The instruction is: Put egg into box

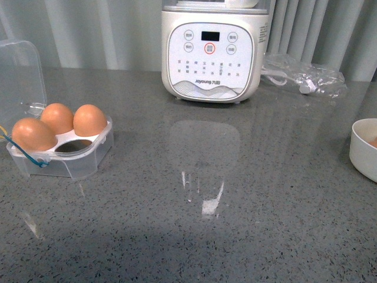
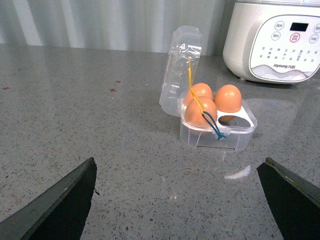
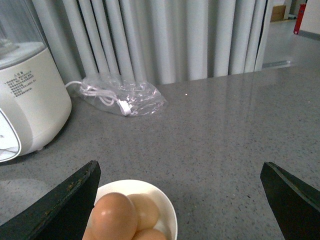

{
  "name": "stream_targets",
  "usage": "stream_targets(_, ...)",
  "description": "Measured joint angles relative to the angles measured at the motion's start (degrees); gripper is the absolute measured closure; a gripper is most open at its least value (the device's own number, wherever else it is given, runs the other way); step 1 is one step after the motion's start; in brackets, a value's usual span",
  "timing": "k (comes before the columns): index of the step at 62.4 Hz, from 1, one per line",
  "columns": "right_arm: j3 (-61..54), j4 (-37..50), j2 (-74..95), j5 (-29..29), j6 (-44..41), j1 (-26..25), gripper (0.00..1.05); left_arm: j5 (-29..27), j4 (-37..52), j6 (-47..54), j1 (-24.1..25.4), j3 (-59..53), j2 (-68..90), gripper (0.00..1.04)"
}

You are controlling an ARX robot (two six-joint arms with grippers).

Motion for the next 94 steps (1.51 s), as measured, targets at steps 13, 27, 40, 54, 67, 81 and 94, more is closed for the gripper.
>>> stream_targets(13, 7.54, -7.58, 7.17, -2.99, -4.15, 3.87, 0.07, 0.00, 0.00, 0.00, 0.00, 0.00, 0.00, 0.07)
stream_targets(27, 9.49, -13.14, 10.01, -5.97, -8.39, 5.14, 0.07, 0.00, 0.00, 0.00, 0.00, 0.00, 0.00, 0.07)
stream_targets(40, 9.51, -14.64, 11.67, -7.41, -9.09, 4.81, 0.07, 0.00, 0.00, 0.00, 0.00, 0.00, 0.00, 0.07)
stream_targets(54, 9.51, -14.25, 14.05, -9.99, -8.48, 3.98, 0.07, 0.00, 0.00, 0.00, 0.00, 0.00, 0.00, 0.07)
stream_targets(67, 9.44, -14.25, 15.72, -10.86, -8.02, 3.48, 0.07, 0.00, 0.00, 0.00, 0.00, 0.00, 0.00, 0.07)
stream_targets(81, 8.79, -14.32, 15.82, -10.91, -8.04, 3.34, 0.07, 0.00, 0.00, 0.00, 0.00, 0.00, 0.02, 0.07)
stream_targets(94, 8.17, -14.64, 15.32, -10.54, -9.31, 3.28, 0.36, 0.00, 0.00, 0.00, 0.00, 0.00, 0.00, 0.07)
